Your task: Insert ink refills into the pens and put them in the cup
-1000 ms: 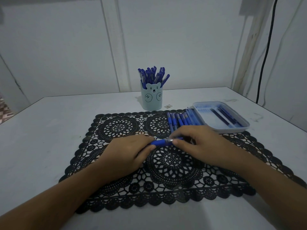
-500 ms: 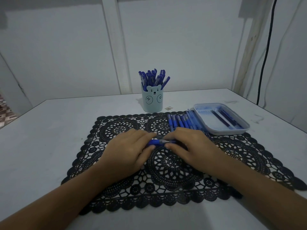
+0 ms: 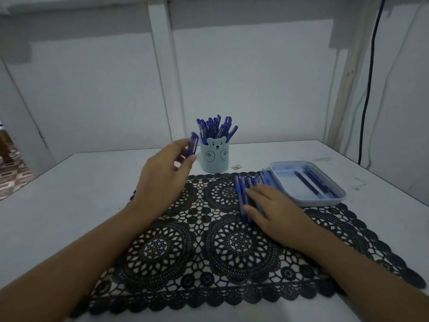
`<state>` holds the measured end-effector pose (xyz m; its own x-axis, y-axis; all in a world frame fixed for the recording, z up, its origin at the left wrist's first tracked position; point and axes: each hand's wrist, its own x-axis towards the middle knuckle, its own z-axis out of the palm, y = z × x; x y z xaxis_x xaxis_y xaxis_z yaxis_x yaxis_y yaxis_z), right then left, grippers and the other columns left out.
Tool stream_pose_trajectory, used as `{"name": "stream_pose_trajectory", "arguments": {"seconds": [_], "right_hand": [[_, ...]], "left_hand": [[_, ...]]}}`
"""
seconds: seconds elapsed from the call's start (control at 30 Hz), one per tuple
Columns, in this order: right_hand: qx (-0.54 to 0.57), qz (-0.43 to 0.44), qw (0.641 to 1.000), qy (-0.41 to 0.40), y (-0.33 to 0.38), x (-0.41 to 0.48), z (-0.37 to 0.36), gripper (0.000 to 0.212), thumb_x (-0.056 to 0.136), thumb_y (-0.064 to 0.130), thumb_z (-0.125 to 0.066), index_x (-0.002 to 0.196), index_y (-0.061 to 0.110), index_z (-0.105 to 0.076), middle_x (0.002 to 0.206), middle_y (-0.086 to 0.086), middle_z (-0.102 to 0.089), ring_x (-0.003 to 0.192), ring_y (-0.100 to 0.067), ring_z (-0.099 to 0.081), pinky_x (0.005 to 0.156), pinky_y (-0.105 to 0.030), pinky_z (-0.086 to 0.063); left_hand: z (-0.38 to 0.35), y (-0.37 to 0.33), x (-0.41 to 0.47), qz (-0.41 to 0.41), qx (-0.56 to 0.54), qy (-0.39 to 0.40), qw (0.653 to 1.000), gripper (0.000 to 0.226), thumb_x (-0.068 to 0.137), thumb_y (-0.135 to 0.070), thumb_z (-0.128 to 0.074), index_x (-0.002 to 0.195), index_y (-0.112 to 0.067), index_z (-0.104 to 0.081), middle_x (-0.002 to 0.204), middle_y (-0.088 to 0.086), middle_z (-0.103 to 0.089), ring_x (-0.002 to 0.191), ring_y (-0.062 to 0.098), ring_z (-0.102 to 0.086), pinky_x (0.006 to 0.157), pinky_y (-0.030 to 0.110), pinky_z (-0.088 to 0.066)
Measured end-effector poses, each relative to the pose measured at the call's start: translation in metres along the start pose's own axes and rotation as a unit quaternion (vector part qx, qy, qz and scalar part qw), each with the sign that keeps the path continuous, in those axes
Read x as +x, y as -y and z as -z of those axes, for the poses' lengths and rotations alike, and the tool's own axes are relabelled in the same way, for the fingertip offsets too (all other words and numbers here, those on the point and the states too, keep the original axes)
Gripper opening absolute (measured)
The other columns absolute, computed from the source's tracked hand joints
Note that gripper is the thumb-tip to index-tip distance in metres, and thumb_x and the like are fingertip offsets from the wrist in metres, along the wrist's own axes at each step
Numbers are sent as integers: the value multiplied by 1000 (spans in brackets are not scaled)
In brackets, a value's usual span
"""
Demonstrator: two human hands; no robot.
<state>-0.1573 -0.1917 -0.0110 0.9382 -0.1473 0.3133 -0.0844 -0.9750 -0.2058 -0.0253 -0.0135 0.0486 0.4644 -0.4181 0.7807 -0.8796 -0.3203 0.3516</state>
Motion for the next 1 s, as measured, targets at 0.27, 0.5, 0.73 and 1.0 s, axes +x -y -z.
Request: {"name": "stream_pose_trajectory", "arguments": {"seconds": [0.27,0.5,0.73,1.0], "right_hand": [[-11,-25,998,65,0,0,-4,54,96,47,-23,144,23,-24,148,7,-25,135,-10,-20,113,-29,-9],[-9,-27,997,71,-2,1,-7,55,96,48,-23,145,23,-22,151,6,-19,138,-10,-14,116,-31,-8],[-1,-25,997,68,-3,1,-8,54,96,48,-25,144,23,-25,150,5,-22,138,-11,-17,116,-32,-10],[17,-16,999,32,0,1,-5,56,94,52,-21,137,22,-39,139,5,-39,128,-10,-33,113,-32,-19]], "left_hand": [[-11,1,136,68,-80,-95,990,54,88,-12,-55,136,-24,-33,82,-4,-60,74,15,-61,70,25,-50],[-52,3,172,49,-36,-38,997,41,89,-9,-51,126,-19,-37,79,9,-63,71,26,-60,55,20,-42],[-86,32,149,88,147,114,979,28,96,-26,-36,107,-9,-55,94,11,-62,80,28,-58,67,32,-44],[-69,35,128,64,81,100,990,37,96,-30,-38,128,-16,-49,125,11,-52,114,25,-49,95,37,-40]]}}
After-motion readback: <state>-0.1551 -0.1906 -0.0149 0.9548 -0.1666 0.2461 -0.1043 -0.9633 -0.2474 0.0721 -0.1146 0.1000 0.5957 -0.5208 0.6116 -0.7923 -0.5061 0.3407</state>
